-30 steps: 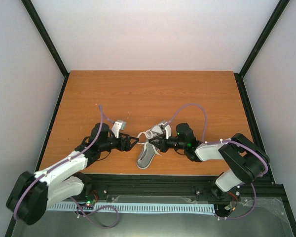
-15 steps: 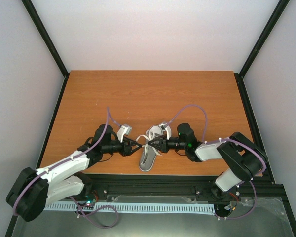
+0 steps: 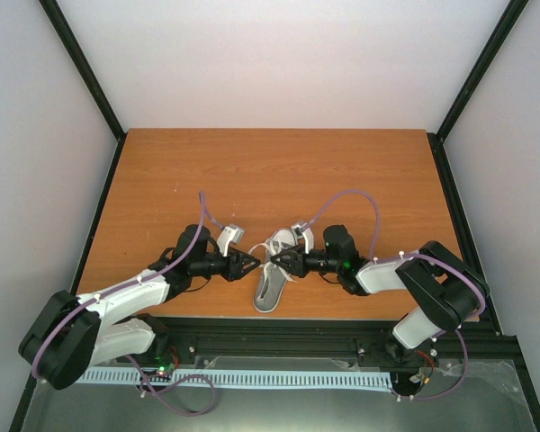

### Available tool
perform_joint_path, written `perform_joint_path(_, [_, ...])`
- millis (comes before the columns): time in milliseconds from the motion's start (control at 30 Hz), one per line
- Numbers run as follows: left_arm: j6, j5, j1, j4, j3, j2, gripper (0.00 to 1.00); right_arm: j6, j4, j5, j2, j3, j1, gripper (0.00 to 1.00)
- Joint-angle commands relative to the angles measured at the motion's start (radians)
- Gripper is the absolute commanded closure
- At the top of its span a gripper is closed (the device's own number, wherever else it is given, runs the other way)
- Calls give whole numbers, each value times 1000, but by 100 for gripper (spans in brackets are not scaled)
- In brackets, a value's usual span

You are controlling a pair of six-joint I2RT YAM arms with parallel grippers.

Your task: Tie the shoes

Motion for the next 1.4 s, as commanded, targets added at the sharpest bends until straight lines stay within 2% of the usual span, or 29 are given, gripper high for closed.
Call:
perform_joint_path(0, [9, 20, -4, 44, 37, -6, 63, -18, 21, 25, -20, -1, -6, 74])
perform_joint_path(133, [4, 12, -4, 43, 41, 0, 65, -20, 19, 33, -18, 2, -6, 77])
perform_joint_path(233, [-7, -39, -4, 27, 41, -4, 70, -22, 13, 49, -28, -2, -8, 88])
perform_joint_path(333, [-15, -51, -4, 36, 42, 4, 69, -23, 8, 52, -39, -10, -9, 93])
perform_joint_path(433, [-17, -3, -4, 88, 40, 27, 67, -12, 15, 48, -49, -21, -10, 97])
perform_joint_path(633, [67, 63, -38, 137, 107, 133, 68, 5, 36, 52, -75, -49, -12, 97])
perform_joint_path(900, [189, 109, -52, 64, 217, 308, 74, 6, 41, 47, -74, -50, -14, 97])
perform_joint_path(1233, [223, 150, -52, 83, 241, 396, 68, 14, 59, 44, -77, -63, -18, 97])
perform_joint_path(1367, [220, 166, -52, 102, 229, 400, 61, 33, 87, 43, -78, -78, -32, 97])
